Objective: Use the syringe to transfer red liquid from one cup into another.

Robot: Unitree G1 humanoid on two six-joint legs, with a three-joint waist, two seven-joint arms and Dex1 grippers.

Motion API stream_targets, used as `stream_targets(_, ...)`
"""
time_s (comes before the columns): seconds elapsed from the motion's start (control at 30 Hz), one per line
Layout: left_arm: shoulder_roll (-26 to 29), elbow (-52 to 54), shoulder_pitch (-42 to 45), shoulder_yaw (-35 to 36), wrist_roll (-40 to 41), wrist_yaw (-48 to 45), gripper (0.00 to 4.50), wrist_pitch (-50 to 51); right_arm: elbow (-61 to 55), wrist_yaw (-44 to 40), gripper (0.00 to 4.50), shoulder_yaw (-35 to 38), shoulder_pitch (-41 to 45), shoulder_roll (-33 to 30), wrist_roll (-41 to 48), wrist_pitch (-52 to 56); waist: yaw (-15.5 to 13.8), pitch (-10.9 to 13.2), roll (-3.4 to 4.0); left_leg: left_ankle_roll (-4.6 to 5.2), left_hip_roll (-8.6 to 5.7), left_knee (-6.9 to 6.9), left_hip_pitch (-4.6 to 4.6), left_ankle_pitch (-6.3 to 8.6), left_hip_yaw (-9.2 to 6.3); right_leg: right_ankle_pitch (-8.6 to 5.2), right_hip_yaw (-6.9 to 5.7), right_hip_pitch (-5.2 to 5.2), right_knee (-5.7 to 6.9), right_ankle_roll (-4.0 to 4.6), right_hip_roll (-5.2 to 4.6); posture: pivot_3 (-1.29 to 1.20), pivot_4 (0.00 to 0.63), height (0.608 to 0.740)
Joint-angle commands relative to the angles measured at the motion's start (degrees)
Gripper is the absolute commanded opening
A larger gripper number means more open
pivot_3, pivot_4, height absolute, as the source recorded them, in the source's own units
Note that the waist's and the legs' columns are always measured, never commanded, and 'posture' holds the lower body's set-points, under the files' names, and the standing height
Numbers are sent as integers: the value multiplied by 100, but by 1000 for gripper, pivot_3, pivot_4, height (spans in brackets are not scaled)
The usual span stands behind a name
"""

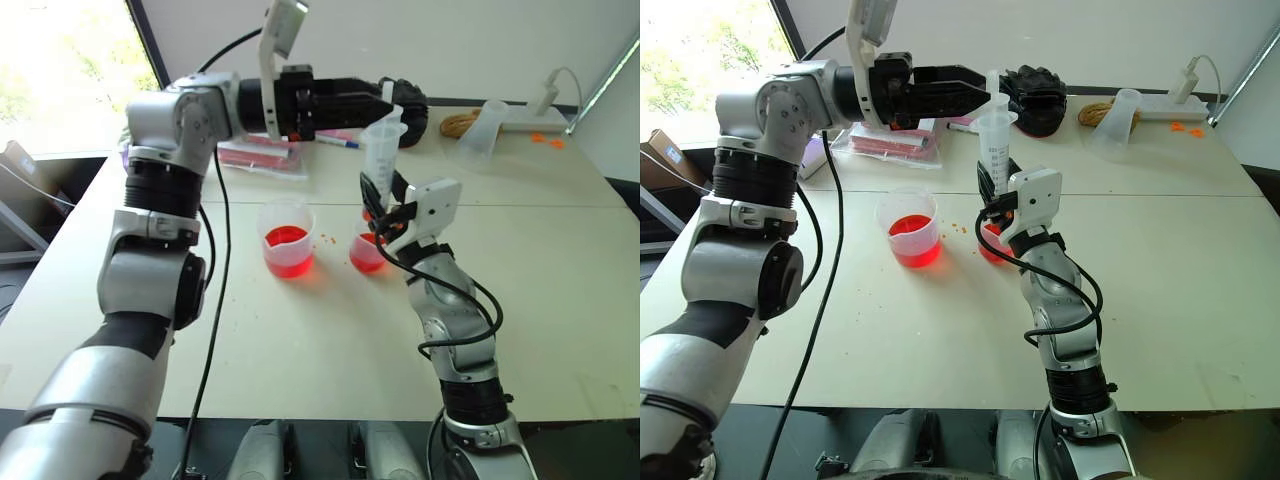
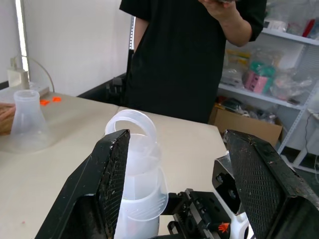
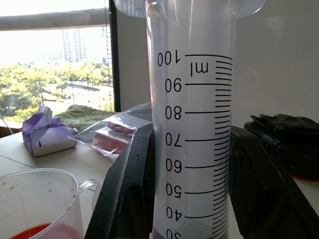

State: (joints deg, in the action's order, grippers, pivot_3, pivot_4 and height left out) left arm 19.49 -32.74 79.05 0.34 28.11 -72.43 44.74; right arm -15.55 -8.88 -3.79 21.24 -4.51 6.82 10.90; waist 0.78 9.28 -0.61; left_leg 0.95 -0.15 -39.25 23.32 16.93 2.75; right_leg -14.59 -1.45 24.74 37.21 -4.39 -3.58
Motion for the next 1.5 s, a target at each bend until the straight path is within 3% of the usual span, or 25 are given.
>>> stream_targets(0.03,-75,37,16,-123,-30,-71,3138,-57,-183,4,1358,47,133,1,-23,-110,4,0,0,0,0,0,0,0,0,0,0,0,0,0,0,0,150,740)
stream_targets(0.27,-223,-155,57,-166,-60,-34,3138,-124,-225,19,1358,60,102,-27,-49,-107,10,0,0,0,1,0,-1,0,0,0,0,0,0,0,1,0,150,740)
stream_targets(0.37,-268,-218,82,-179,-75,-25,2304,-143,-239,15,1358,66,89,-33,-60,-107,7,0,0,0,0,0,-1,0,0,0,0,0,0,0,1,0,150,740)
stream_targets(0.57,-325,-168,-18,-267,-140,-75,34,-121,-198,18,1358,53,101,-15,-97,-130,7,0,0,0,0,0,-1,0,0,0,0,0,0,0,1,0,150,740)
stream_targets(1.5,-577,267,-565,-478,-287,-10,34,41,-706,-90,1358,189,81,-251,52,433,2,0,0,0,0,0,-1,0,0,0,0,0,0,0,0,0,150,740)
